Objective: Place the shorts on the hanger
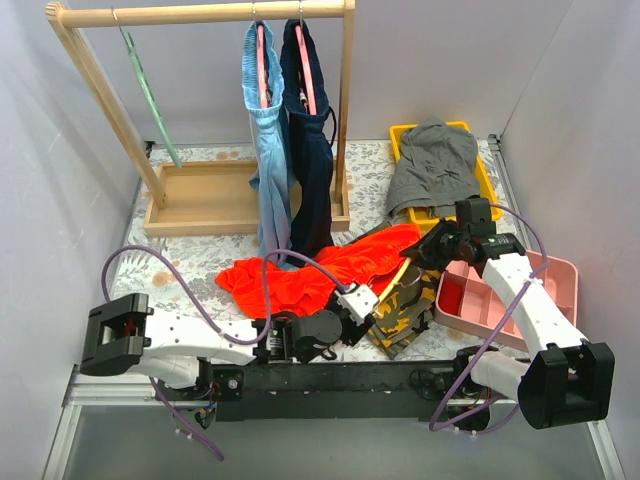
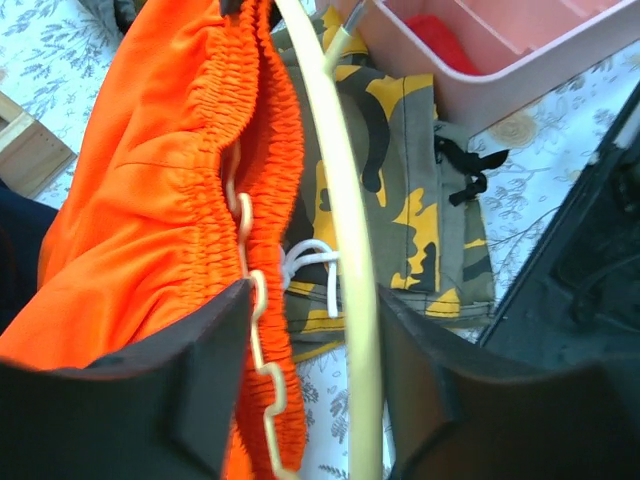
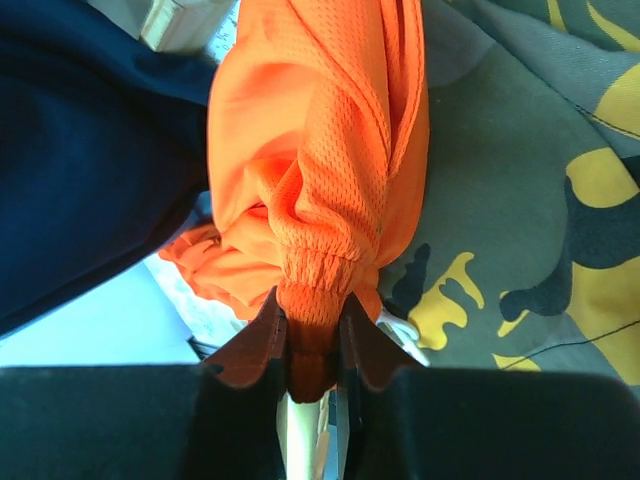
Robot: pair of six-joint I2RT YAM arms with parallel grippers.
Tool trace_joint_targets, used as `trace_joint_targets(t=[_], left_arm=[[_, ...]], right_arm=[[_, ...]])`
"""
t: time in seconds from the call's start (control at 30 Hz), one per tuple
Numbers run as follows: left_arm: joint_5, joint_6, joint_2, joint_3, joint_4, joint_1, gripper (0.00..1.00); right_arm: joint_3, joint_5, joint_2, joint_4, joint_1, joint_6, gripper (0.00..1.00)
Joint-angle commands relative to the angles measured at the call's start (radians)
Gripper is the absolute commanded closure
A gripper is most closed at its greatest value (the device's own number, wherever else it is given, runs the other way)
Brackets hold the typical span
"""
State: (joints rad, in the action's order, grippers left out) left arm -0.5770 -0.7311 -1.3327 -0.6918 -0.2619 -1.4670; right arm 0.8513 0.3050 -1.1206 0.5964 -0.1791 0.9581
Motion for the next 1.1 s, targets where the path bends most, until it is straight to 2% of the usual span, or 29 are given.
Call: trace_joint_targets(t=[0.0,0.17,0.2,0.3,0.47,0.57,0.7,0.93,1.07], left_arm=[[-0.018,-0.198,0.133,-0.064,0.107,0.011,0.43],[-0.078,-0.483,0.245,-0.107,0.464,0.016,0.43],[-0.073,-0.581,0.253,-0.11,0.516,0.029,0.46],[-0.04,-0.75,0.259,-0.127,0.764,0.078,0.48],[0.152,-0.774,0.238,-0.109,0.796,0.112,0.48],[0.189,-0.788,0.201,-0.11,0.822,0.112,0.47],[0.226,-0.772,0.143,-0.106,0.754,0.112,0.45],[0.142,-0.789,0.024,-0.158,0.739,0.116,0.44],[0.138,-0.769,-0.042,-0.192,0.725,0.117,0.44]], right_arm=[[-0.012,-0.014,0.018,0.025,-0.007,-0.059,0.99],[0.011,-0.035,0.03,0.06,-0.005,-0.047,0.99],[0.011,-0.03,0.042,0.057,-0.005,-0.039,0.99],[-0.003,-0.001,0.082,0.011,-0.005,-0.027,0.99],[-0.02,0.016,0.16,-0.053,-0.005,-0.035,0.99],[-0.027,0.029,0.174,-0.067,-0.006,-0.064,0.99],[-0.084,0.054,0.203,-0.099,-0.005,-0.074,0.99],[-0.103,0.036,0.24,-0.099,-0.006,-0.11,0.99],[-0.106,0.023,0.245,-0.092,-0.005,-0.117,0.99]])
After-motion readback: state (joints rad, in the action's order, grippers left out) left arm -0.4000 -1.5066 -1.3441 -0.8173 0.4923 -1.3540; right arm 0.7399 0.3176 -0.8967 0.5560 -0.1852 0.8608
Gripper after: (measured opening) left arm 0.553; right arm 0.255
